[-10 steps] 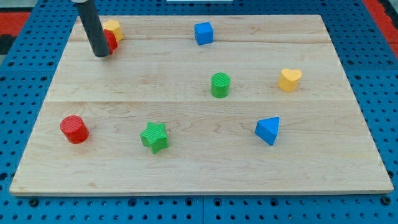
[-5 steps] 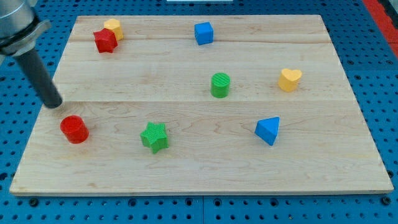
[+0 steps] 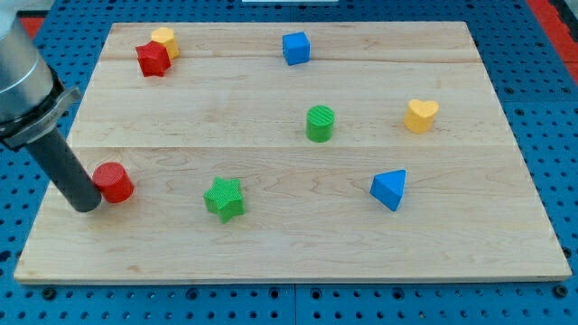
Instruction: Slide red circle below red star
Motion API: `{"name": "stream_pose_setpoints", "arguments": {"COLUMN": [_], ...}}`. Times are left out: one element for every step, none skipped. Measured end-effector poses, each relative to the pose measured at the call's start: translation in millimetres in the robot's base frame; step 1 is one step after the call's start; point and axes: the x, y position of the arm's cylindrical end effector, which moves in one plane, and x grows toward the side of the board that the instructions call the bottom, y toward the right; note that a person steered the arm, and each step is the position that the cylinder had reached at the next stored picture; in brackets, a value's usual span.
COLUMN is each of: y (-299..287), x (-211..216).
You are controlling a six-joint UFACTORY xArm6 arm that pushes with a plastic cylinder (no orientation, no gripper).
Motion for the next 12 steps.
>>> {"name": "stream_pose_setpoints", "arguments": {"y": [13,41,45,25,17,17,17,17,17,17,24,40], "x": [-2,9,4,-13,-24,-41,-58,-72,-83,-95,-96,-94]}}
